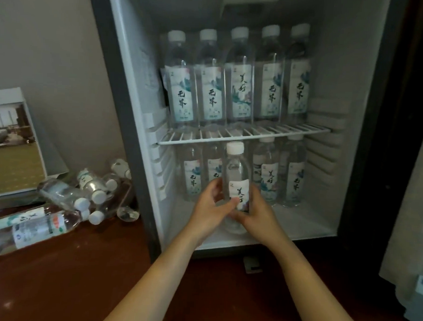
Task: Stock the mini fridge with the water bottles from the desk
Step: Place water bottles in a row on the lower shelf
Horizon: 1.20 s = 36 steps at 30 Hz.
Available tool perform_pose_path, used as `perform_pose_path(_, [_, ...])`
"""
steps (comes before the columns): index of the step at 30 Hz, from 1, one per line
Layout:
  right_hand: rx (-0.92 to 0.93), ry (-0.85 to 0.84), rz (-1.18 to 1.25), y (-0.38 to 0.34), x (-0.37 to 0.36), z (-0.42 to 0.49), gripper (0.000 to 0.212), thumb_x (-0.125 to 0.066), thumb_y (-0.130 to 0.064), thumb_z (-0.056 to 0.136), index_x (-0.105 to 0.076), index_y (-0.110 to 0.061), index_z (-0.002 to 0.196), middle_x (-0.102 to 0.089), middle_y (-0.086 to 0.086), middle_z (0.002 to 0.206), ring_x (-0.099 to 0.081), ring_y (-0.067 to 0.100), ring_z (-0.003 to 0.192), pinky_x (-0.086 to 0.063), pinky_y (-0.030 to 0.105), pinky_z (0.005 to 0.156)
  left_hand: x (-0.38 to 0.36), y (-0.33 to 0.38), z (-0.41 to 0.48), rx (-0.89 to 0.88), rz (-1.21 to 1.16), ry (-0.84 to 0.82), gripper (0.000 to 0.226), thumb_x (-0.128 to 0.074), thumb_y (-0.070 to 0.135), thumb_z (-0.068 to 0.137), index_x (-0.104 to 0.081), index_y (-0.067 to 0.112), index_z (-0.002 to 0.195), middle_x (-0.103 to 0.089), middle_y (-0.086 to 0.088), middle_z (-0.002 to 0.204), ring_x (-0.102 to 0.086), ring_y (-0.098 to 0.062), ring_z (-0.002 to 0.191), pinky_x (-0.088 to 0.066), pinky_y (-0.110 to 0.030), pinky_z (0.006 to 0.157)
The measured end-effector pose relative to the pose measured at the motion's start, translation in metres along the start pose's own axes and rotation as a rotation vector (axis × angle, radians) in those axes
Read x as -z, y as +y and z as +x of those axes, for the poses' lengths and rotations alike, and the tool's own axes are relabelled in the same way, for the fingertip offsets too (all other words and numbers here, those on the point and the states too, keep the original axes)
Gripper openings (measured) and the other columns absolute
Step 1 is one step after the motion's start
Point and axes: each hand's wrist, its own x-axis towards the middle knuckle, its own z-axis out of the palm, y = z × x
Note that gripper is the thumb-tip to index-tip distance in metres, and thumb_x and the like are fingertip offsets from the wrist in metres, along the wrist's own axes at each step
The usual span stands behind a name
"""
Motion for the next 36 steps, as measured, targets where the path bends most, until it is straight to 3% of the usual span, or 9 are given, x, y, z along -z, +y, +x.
perform_pose_path(4, [-0.056, 0.069, -0.117, 0.015, 0.002, 0.012, 0.045, -0.071, -0.021, 0.08, -0.053, -0.028, 0.121, -0.063, -0.013, 0.103, -0.059, 0.004, 0.097, -0.045, 0.018, 0.079, -0.007, -0.008, 0.019, -0.002, 0.008, 0.044, 0.05, -0.067, 0.01, 0.084, -0.049, 0.018, 0.13, -0.061, 0.002, 0.122, -0.055, -0.013, 0.117, -0.049, -0.035, 0.097])
perform_pose_path(8, [-0.137, 0.186, -0.292, 0.029, 0.006, 0.013, 0.024, -0.062, -0.017, 0.087, -0.068, -0.015, 0.11, -0.071, 0.002, 0.103, -0.063, 0.014, 0.094, -0.043, 0.021, 0.076, -0.014, -0.017, 0.03, -0.018, 0.015, 0.076, 0.032, -0.063, 0.015, 0.087, -0.055, 0.035, 0.111, -0.064, 0.014, 0.109, -0.059, -0.007, 0.108, -0.049, -0.027, 0.093])
perform_pose_path(13, [-0.067, 0.255, -0.278, 0.031, 0.009, 0.017, 0.028, -0.056, -0.01, 0.091, -0.064, -0.015, 0.118, -0.068, 0.003, 0.114, -0.062, 0.016, 0.104, -0.044, 0.019, 0.087, -0.018, -0.031, 0.035, -0.019, 0.061, 0.088, 0.025, -0.061, 0.014, 0.089, -0.058, 0.036, 0.099, -0.066, 0.014, 0.098, -0.064, -0.008, 0.1, -0.051, -0.024, 0.087])
perform_pose_path(20, [-0.066, 0.238, -0.249, 0.032, 0.011, 0.017, 0.035, -0.055, -0.006, 0.09, -0.058, -0.013, 0.124, -0.063, 0.004, 0.123, -0.057, 0.016, 0.114, -0.041, 0.02, 0.094, -0.021, -0.032, 0.038, -0.044, 0.138, 0.032, 0.025, -0.054, 0.013, 0.093, -0.058, 0.035, 0.105, -0.066, 0.011, 0.104, -0.063, -0.005, 0.1, -0.05, -0.022, 0.088])
perform_pose_path(25, [-0.072, 0.249, -0.248, 0.03, 0.014, 0.016, 0.035, -0.057, -0.006, 0.089, -0.057, -0.01, 0.124, -0.065, 0.005, 0.12, -0.058, 0.013, 0.109, -0.035, 0.01, 0.084, -0.024, -0.035, 0.04, -0.059, 0.196, 0.032, 0.028, -0.052, 0.015, 0.094, -0.056, 0.021, 0.121, -0.065, 0.004, 0.115, -0.061, -0.009, 0.106, -0.049, -0.027, 0.092])
perform_pose_path(32, [-0.093, 0.237, -0.257, 0.031, 0.014, 0.017, 0.037, -0.058, -0.009, 0.09, -0.056, -0.013, 0.126, -0.067, 0.006, 0.116, -0.06, 0.015, 0.106, -0.037, 0.012, 0.083, -0.021, -0.032, 0.037, 0.033, 0.279, 0.035, 0.028, -0.054, 0.018, 0.093, -0.06, 0.014, 0.121, -0.067, -0.004, 0.115, -0.062, -0.016, 0.107, -0.049, -0.032, 0.093])
perform_pose_path(36, [-0.081, 0.316, -0.288, 0.029, 0.011, 0.014, 0.028, -0.057, -0.013, 0.091, -0.064, -0.013, 0.118, -0.071, 0.009, 0.105, -0.064, 0.02, 0.094, -0.044, 0.021, 0.082, -0.012, -0.027, 0.015, 0.043, 0.389, 0.08, 0.031, -0.055, 0.018, 0.093, -0.058, 0.011, 0.124, -0.061, 0.004, 0.117, -0.056, -0.006, 0.108, -0.042, -0.014, 0.086])
